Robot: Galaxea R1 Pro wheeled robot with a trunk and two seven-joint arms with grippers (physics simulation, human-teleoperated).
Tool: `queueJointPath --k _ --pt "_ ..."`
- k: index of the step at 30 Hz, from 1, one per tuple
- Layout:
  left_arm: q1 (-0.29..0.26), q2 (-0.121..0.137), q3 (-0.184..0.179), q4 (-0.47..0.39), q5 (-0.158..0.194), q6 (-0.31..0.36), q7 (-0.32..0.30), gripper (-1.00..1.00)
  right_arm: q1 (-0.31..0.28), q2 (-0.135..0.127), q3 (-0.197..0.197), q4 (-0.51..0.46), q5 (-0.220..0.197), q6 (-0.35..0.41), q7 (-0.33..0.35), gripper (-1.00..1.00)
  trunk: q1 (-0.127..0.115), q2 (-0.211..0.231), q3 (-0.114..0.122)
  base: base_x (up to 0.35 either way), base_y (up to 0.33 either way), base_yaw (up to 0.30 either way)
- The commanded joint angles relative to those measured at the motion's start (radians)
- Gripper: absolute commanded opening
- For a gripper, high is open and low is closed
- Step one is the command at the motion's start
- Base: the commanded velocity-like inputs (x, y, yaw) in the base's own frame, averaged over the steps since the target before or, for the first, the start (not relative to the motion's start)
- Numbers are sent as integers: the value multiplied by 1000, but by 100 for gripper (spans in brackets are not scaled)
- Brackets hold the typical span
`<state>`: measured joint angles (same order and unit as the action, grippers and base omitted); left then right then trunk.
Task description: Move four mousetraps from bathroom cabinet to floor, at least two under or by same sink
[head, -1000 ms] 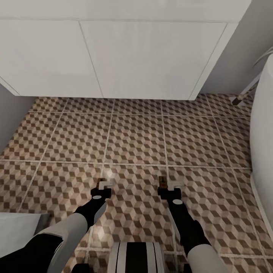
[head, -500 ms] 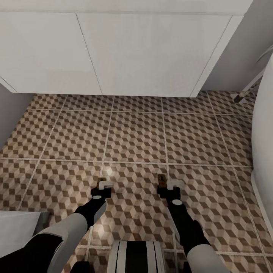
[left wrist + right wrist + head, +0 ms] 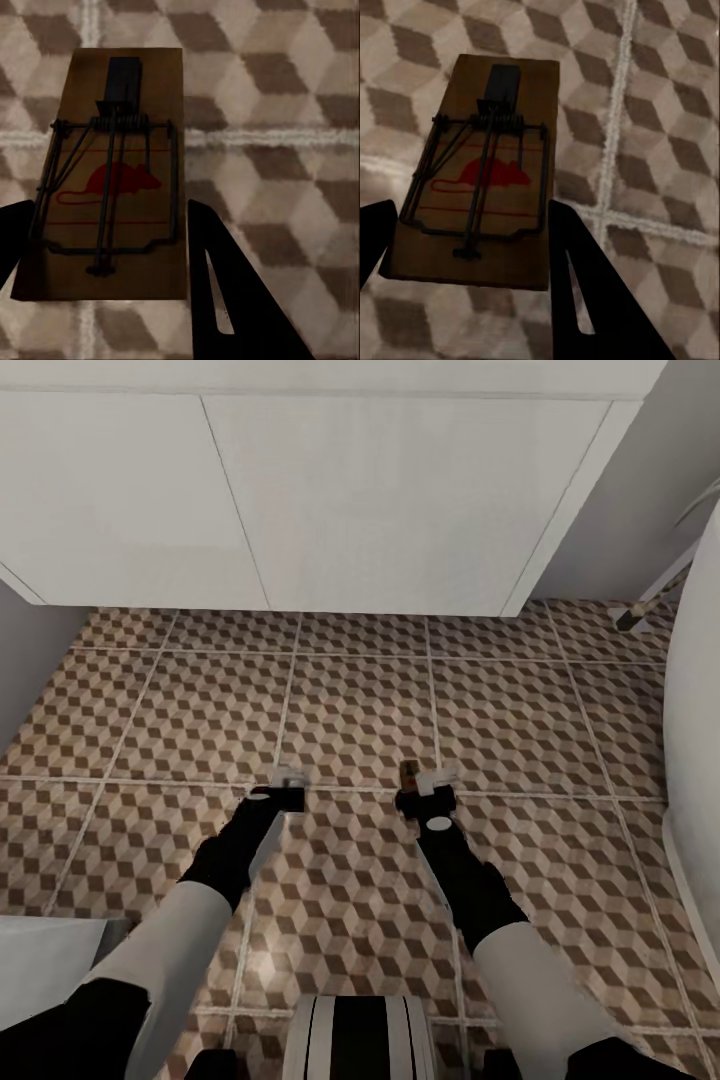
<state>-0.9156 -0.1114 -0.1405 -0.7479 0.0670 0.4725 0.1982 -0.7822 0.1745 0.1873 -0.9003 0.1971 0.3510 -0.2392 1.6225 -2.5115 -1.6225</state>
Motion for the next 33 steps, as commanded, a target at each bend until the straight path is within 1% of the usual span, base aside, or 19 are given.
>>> queueJointPath --k 1,3,5,6,7,8,9,10,11,12,13,14,16,17,20,23,27,29,33 --pt "-13 0 -4 -23 6 38 9 -100 -19 0 2 4 3 19 -2 -100 0 0 -1 0 0 0" --pt "-72 -3 -3 -66 5 112 13 -100 -86 0 2 34 2 47 -4 -100 0 0 -1 0 0 0" --pt "-115 -8 -3 -46 5 138 17 -100 -140 0 3 78 1 57 -5 -100 0 0 -1 0 0 0" --pt "-147 -10 -3 -5 4 148 24 -100 -179 0 3 119 0 61 -6 -100 0 0 -1 0 0 0" --pt "-162 -11 -3 21 4 150 29 -100 -201 0 3 144 -1 62 -6 -100 0 0 -1 0 0 0" --pt "-188 -12 -2 71 3 153 40 -100 -247 0 2 196 -3 64 -6 -100 0 0 -1 0 0 0" --pt "-198 -13 -2 93 2 152 45 -100 -272 0 2 223 -4 64 -5 -100 0 0 -1 0 0 0" --pt "-211 -13 -2 133 2 142 53 -100 -318 0 2 271 -9 62 -5 -100 0 0 -1 0 0 0" --pt "-216 -13 -2 150 2 130 55 -100 -339 0 1 291 -12 60 -5 -100 0 0 -1 0 0 0" --pt "-223 -13 -2 181 2 88 59 -100 -373 0 1 320 -20 55 -5 -100 0 0 -1 0 0 0" --pt "-227 -14 -3 208 2 23 61 -100 -395 0 2 342 -28 44 -5 -100 0 0 -1 0 0 0" --pt "-228 -15 -3 221 1 -15 62 -100 -403 0 2 351 -32 36 -5 -100 0 0 -1 0 0 0" --pt "-232 -20 -6 257 2 -165 64 -100 -421 0 4 372 -44 -16 -4 -100 0 0 -1 0 0 0" --pt "-233 -22 -7 271 2 -217 65 -100 -426 0 4 381 -47 -46 -3 -100 0 0 -1 0 0 0" --pt "-234 -23 -9 302 1 -277 65 -100 -431 0 4 420 -52 -97 -1 -100 0 0 -1 0 0 0" --pt "-235 -23 -10 337 1 -344 65 -100 -433 0 5 516 -61 -171 1 -100 0 0 -1 0 0 0" --pt "-228 -24 -11 369 0 -478 66 -100 -434 0 6 620 -64 -313 0 -100 0 0 -1 0 0 0" --pt "-226 -25 -11 392 0 -503 66 -100 -434 0 5 645 -65 -342 1 -100 0 0 -1 0 0 0" --pt "-225 -25 -12 427 -1 -526 65 -100 -434 0 5 676 -65 -367 1 -100 0 0 -1 0 0 0"
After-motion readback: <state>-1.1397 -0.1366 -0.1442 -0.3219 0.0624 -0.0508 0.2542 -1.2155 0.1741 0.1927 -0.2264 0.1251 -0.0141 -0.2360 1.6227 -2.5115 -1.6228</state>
